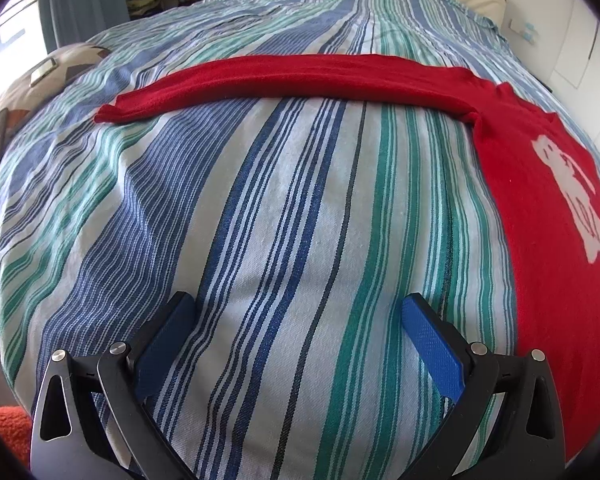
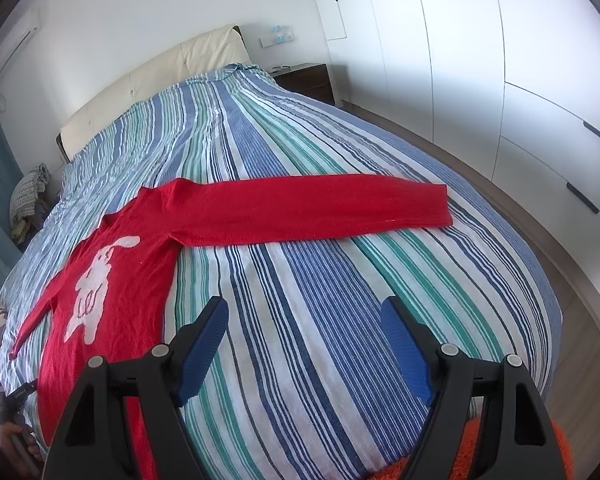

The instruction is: Fold small clothes

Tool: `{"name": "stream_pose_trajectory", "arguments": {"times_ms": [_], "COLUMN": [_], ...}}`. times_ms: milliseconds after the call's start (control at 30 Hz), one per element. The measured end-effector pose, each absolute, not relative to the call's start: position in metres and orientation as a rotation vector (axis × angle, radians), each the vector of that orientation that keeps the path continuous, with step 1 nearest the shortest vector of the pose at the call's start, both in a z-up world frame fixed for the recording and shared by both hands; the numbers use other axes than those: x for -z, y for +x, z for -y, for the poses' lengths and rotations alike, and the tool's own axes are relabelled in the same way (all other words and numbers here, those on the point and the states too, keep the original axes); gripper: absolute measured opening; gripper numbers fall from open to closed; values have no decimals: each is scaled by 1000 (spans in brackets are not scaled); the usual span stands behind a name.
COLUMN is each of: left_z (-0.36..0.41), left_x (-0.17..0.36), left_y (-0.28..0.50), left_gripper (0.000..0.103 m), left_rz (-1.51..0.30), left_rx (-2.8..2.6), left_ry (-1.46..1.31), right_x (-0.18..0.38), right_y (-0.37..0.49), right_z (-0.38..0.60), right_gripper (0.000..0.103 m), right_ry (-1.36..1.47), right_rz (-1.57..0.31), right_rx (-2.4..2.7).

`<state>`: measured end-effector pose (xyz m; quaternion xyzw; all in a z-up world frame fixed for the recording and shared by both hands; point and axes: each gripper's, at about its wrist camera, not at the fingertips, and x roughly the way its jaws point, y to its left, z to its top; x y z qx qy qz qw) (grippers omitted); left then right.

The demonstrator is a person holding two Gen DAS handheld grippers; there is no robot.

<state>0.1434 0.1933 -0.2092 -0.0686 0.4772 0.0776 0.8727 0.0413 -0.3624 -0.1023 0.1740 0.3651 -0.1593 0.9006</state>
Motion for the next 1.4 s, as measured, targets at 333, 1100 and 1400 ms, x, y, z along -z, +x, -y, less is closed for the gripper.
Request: {"name": "stream_pose_trajectory", "arguments": {"times_ms": [333,1100,1400], "left_z": [-191,-190,-189], "left_x": [209,209,209], "left_y": [143,143,143], "left_gripper": [103,103,103], "left_rz": [-997,-998,-999], "left_rx": [-164,-166,-166], "left_ry": [-138,-137,-136], "right_x": [103,103,102], "right_y": [42,43,40], "right_z": [362,362,363], "right_gripper": [78,78,78], "right_ry": [359,357,364], "right_rz": [-757,-760,-753], "right_rx": [330,329,331]}}
